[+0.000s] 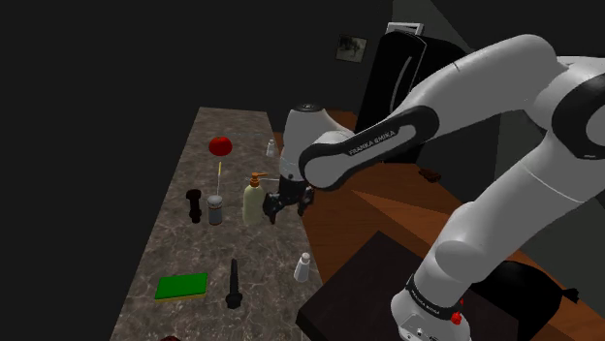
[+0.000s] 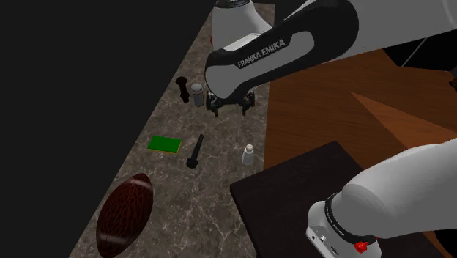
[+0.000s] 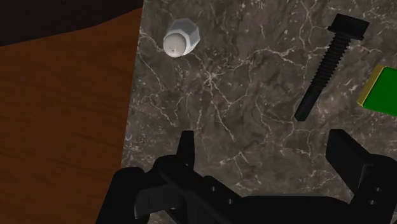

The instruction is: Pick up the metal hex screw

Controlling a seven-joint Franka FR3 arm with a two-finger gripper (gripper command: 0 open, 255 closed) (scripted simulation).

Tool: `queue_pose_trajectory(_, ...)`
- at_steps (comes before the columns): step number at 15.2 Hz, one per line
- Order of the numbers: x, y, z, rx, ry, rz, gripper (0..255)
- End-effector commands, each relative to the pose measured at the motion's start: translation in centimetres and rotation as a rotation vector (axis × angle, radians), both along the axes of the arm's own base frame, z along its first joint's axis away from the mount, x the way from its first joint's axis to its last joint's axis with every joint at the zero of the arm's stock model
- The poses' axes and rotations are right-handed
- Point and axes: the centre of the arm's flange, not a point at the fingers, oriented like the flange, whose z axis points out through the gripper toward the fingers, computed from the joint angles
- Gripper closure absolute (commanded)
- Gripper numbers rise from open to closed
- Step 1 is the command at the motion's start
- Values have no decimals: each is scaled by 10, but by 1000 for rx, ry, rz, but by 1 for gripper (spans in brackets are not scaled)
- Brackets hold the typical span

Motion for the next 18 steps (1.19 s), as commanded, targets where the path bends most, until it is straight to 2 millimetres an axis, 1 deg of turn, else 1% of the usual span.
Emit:
queue_pose_trajectory(1, 9, 14, -22, 8, 11, -30, 0)
queue_pose_trajectory(18, 74, 122, -207, 58, 104, -265, 0)
